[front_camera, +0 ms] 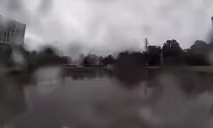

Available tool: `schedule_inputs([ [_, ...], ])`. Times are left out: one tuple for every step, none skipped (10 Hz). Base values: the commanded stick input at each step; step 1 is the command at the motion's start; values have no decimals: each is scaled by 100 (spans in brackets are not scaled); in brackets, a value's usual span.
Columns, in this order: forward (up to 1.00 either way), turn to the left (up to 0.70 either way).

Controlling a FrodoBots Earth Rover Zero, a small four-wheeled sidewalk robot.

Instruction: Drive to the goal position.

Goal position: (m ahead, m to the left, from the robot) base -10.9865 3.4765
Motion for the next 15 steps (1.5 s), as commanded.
schedule_inputs([
  [100,-8],
  [100,-20],
  [100,-35],
  [100,-38],
  [100,-38],
  [100,-38],
  [100,-14],
  [100,-1],
  [100,0],
  [100,0],
  [100,0],
  [100,0],
  [100,0],
  [100,0],
  [100,0],
])
